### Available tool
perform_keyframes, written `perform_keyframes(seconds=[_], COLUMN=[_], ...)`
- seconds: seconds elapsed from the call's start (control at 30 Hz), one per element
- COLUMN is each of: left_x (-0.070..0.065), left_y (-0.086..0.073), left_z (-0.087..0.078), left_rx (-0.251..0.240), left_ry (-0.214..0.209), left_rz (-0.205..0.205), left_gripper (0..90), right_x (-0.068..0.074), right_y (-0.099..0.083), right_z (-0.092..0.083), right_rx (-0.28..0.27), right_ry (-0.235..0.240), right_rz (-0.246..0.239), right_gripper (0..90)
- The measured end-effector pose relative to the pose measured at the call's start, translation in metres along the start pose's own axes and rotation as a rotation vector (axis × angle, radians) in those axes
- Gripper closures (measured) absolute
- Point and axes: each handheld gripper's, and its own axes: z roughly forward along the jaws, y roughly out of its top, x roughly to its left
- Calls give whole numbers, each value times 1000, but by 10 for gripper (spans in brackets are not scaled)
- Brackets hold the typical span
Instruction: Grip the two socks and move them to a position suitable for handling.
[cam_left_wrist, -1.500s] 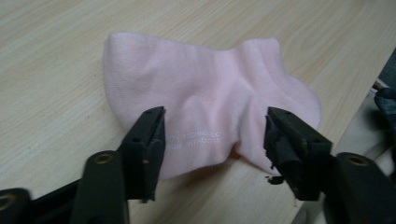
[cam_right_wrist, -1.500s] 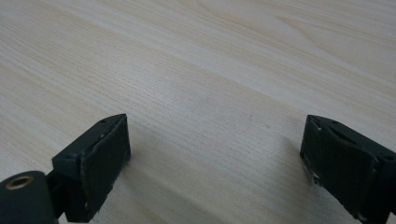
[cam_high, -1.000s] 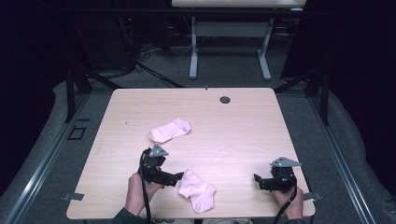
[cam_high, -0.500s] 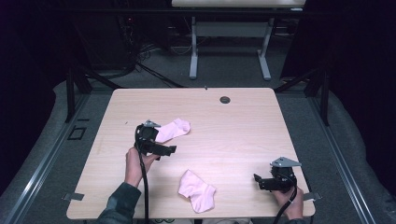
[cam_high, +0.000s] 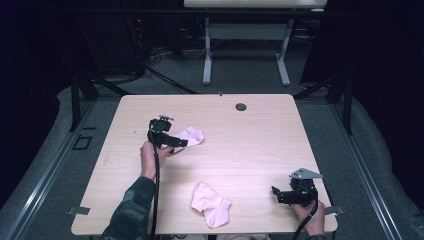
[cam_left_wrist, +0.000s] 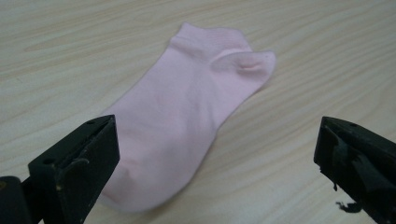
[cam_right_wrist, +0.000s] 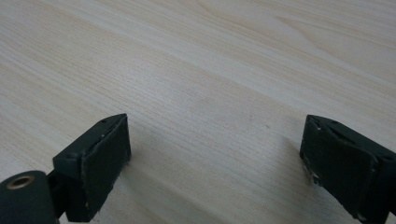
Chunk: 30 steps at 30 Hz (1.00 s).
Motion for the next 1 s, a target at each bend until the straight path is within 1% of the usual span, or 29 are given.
perform_keyframes(seconds=[0.07,0.13,0.23,0.27,0.3,0.33,0.37,0.47,0.53,0.57,0.6,0.77,0.9,0.93,0.97,1.0], left_x=[2,3,4,4,4,3,3,3,4,4,5,7,7,7,7,7], left_y=[4,7,10,11,13,13,14,14,12,12,11,8,5,5,4,4], left_z=[6,13,22,25,28,30,33,41,45,47,49,55,54,54,53,53], left_rx=[5,28,35,32,34,37,36,54,72,79,81,108,94,86,87,86], left_ry=[20,14,30,37,44,49,62,83,94,96,97,110,137,144,149,161], left_rz=[2,-8,-19,-21,-19,-24,-21,-21,-24,-23,-26,-29,-14,-15,-11,-4], left_gripper=[11,18,36,49,83,83,143,163,210,236,236,362,438,481,481,505], right_x=[0,0,0,0,0,0,0,0,0,0,0,0,0,0,0,0], right_y=[0,0,0,0,0,0,0,0,0,0,0,0,0,0,0,0], right_z=[0,0,0,0,0,0,0,0,0,0,0,0,0,0,0,0], right_rx=[0,-1,4,3,0,0,3,0,-1,-1,-1,-1,-1,4,4,4], right_ry=[-1,0,0,0,0,0,0,0,-1,0,0,-1,-1,-1,-1,0], right_rz=[1,1,-4,-3,0,0,-4,0,1,0,0,1,1,-3,-3,-3], right_gripper=[80,81,81,81,81,81,81,81,81,81,81,81,82,82,82,83])
